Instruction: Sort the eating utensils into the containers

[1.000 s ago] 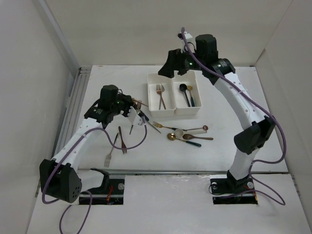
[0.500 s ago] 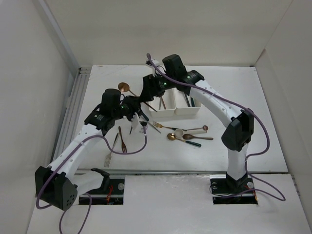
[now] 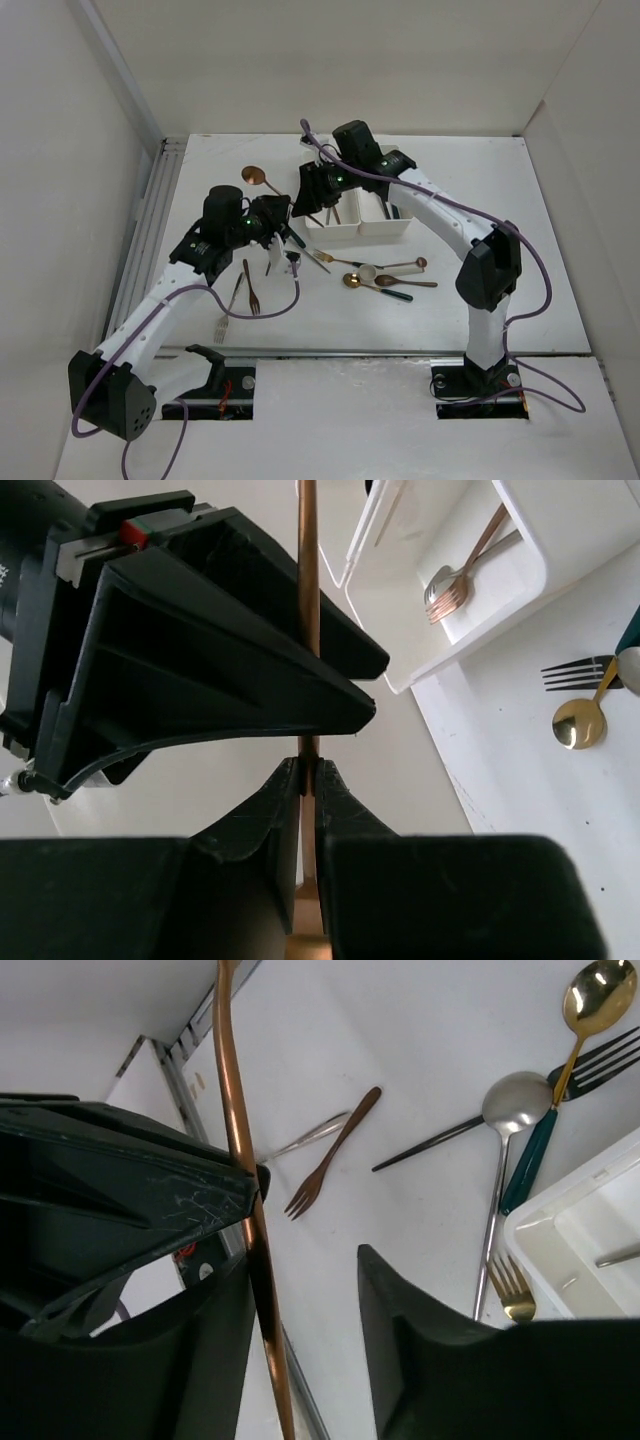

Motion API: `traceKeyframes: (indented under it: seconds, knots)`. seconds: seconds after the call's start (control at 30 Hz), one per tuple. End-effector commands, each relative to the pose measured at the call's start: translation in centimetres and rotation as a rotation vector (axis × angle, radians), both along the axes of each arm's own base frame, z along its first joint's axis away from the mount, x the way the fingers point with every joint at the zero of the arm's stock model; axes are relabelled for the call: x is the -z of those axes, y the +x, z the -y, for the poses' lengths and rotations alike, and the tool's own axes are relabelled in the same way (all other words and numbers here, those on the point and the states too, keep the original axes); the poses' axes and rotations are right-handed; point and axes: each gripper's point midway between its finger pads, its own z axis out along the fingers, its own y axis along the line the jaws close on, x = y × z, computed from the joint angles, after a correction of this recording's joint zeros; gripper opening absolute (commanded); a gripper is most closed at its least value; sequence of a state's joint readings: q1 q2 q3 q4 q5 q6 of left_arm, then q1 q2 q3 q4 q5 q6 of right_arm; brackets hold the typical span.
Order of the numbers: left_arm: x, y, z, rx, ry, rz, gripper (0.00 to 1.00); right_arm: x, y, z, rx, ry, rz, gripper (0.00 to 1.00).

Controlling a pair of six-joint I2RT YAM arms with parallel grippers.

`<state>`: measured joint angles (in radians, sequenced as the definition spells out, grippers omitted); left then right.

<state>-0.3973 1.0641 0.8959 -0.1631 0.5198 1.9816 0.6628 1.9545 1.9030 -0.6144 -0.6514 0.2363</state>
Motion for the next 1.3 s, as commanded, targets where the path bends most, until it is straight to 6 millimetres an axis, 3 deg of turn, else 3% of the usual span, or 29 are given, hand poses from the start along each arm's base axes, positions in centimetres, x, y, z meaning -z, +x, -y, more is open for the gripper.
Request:
traceKeyframes:
  seconds: [0.0, 0.07, 0.1, 0.2, 0.23, 0.3, 0.33, 0.37, 0.43, 0.5, 0.53, 0.6, 0.63, 0.67, 0.7, 0.77, 0.83, 0.9, 0.97, 1.03, 1.1, 1.13, 1.2, 1.27]
  knots:
    - [-3.0, -0.8, 1.0, 0.112, 0.042, 0.195, 0.00, -3.1, -0.6, -0.7, -0.045, 0.086, 0.078, 0.43]
    - [-3.0, -0.8, 1.0, 0.112, 0.042, 0.195, 0.00, -3.7, -0.5, -1.5, -0.044, 0.110, 0.084, 0.23]
    - [-3.4, -0.9, 1.1, 0.120, 0.035, 0.202, 0.00, -3.9, -0.4, -1.6, -0.038, 0.120, 0.082, 0.01]
    - [-2.9, -1.2, 1.4, 0.130, 0.041, 0.183, 0.02, -5.6, -0.4, -1.7, -0.025, 0.167, 0.105, 0.00]
    - [-2.9, -1.1, 1.2, 0.118, 0.039, 0.175, 0.19, -5.7, 0.0, -1.6, 0.004, 0.166, 0.117, 0.00]
    - [-1.7, -0.9, 0.7, 0.054, -0.011, 0.076, 0.67, -6.1, 0.9, -0.7, 0.076, 0.170, 0.113, 0.00]
    - [-2.0, -0.3, 0.3, 0.000, -0.053, 0.062, 1.00, -6.0, 1.6, 0.0, 0.117, 0.165, 0.108, 0.00]
    - [-2.2, 0.3, 0.1, -0.048, -0.109, 0.025, 1.00, -5.4, 3.5, 1.6, 0.216, 0.138, 0.110, 0.00]
    - [-2.4, 1.2, -0.1, -0.147, -0.251, -0.060, 1.00, -4.5, 5.5, 4.1, 0.360, 0.112, 0.085, 0.00]
    - [-1.6, 2.5, -1.2, -0.367, -0.491, -0.303, 1.00, -2.3, 8.6, 8.7, 0.575, 0.020, 0.082, 0.00]
    - [-3.2, 3.4, -1.5, -0.437, -0.597, -0.353, 1.00, -2.7, 9.2, 10.4, 0.644, 0.003, 0.110, 0.00]
    - [0.7, 4.9, -3.0, -0.731, -0.750, -0.608, 1.00, -0.5, 11.0, 14.9, 0.814, -0.109, 0.152, 0.00]
    - [0.2, 5.6, -3.3, -0.796, -0.793, -0.659, 1.00, -0.1, 11.1, 15.8, 0.843, -0.141, 0.171, 0.00]
    - [4.7, 5.3, -3.9, -0.931, -0.719, -0.813, 1.00, 0.5, 11.6, 17.1, 0.868, -0.182, 0.196, 0.00]
    - [6.2, 5.4, -4.6, -1.009, -0.723, -0.890, 1.00, 0.8, 12.0, 18.3, 0.916, -0.227, 0.219, 0.00]
    - [8.9, 4.8, -4.9, -1.148, -0.751, -1.047, 0.98, 3.3, 13.0, 20.2, 0.970, -0.305, 0.192, 0.00]
    - [12.3, 3.8, -5.3, -1.261, -0.723, -1.144, 0.96, 3.9, 14.0, 21.4, 1.003, -0.322, 0.185, 0.00]
    - [15.0, 2.3, -5.7, -1.327, -0.694, -1.202, 0.93, 5.7, 14.6, 21.8, 1.006, -0.365, 0.151, 0.00]
    - [16.3, 1.4, -5.5, -1.342, -0.678, -1.249, 0.90, 6.4, 15.1, 22.6, 1.025, -0.408, 0.133, 0.00]
    - [17.4, 0.9, -5.4, -1.363, -0.660, -1.280, 0.86, 8.4, 15.4, 22.5, 1.014, -0.450, 0.100, 0.04]
    - [18.5, 0.1, -5.4, -1.385, -0.644, -1.311, 0.83, 9.3, 15.4, 22.3, 1.001, -0.465, 0.081, 0.16]
    - [18.5, 0.1, -5.4, -1.385, -0.644, -1.311, 0.82, 10.1, 15.2, 22.4, 0.995, -0.486, 0.064, 0.29]
    - [19.5, -0.3, -6.2, -1.438, -0.626, -1.317, 0.79, 9.9, 15.1, 22.2, 0.989, -0.481, 0.060, 0.57]
    - [20.0, -0.4, -6.2, -1.455, -0.623, -1.328, 0.78, 8.7, 15.0, 22.3, 0.994, -0.462, 0.076, 0.63]
